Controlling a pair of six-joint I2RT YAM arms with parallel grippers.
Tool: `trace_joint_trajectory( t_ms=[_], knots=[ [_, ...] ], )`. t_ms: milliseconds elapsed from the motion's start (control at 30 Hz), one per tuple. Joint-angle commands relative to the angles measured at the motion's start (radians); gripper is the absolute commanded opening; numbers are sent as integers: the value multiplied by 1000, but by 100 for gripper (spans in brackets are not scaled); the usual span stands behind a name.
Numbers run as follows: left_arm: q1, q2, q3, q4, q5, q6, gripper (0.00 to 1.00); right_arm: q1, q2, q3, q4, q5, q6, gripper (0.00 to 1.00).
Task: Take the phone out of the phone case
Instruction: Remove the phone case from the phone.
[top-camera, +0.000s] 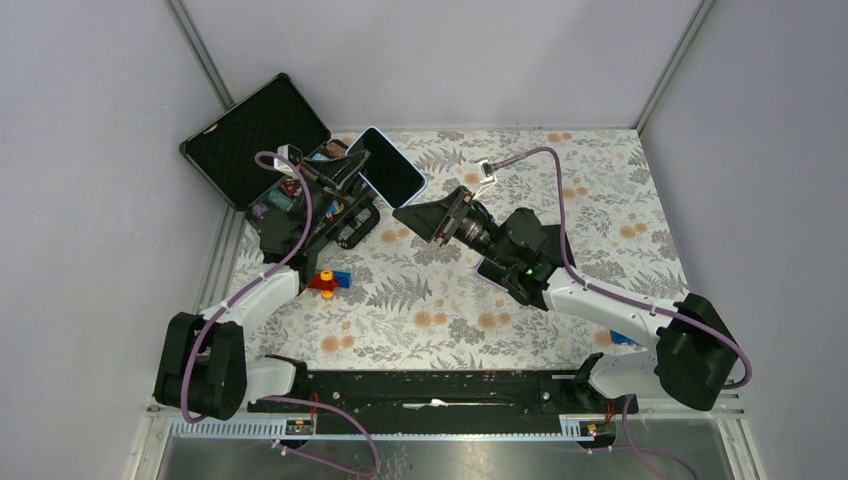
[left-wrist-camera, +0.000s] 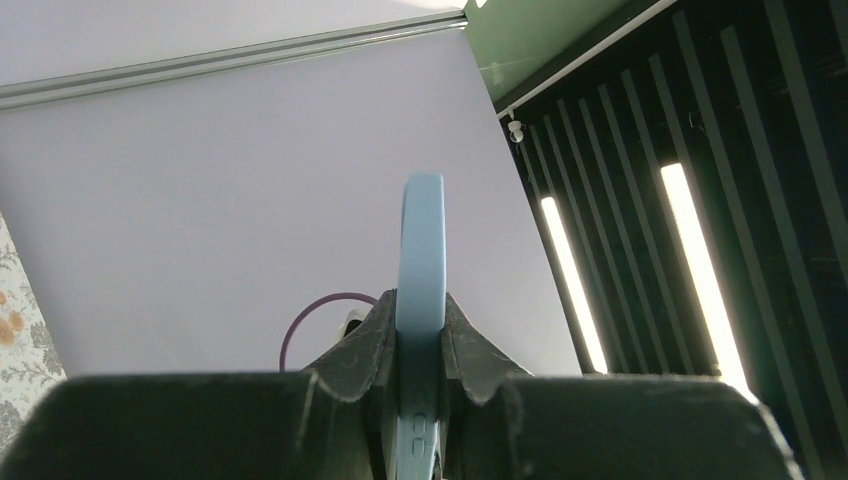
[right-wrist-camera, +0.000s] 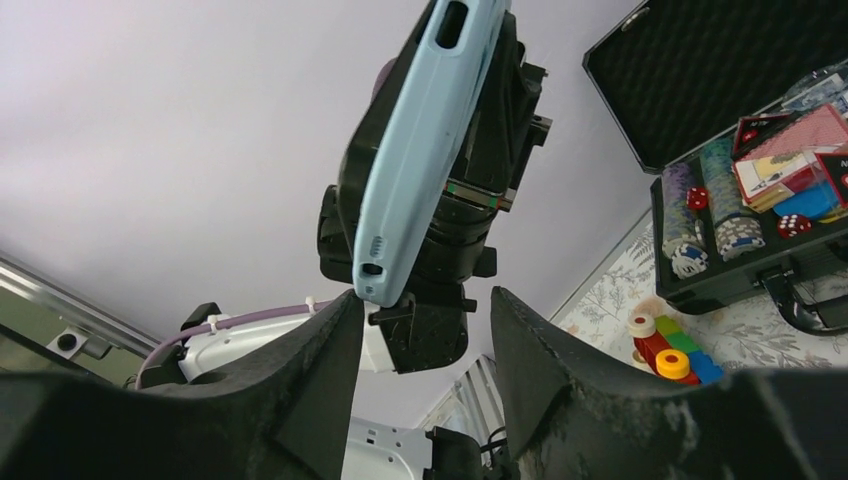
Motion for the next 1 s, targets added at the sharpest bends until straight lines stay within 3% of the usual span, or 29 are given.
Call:
trace_joint_trajectory(
  t_ms=[0,133,300,433,700,967],
  knots=[
    [4,-42,1,102,-43,-15,0,14,17,63,79,4,-20,55],
    [4,-46,1,98,-42,-14,0,18,24,64,73,10,-26,55],
    [3,-57,28,64,-15,-2,0,18,8,72,-19,51,-59,34],
    [3,-65,35,15,-7,-41,0,18,6,59,-39,44,-82,25],
    [3,-99,60,-151,65,-95,0,18,-4,-28,-62,26,-204,21],
    [3,-91,51,-104,59,-159,0,18,10,-69,-63,45,-218,21]
  ],
)
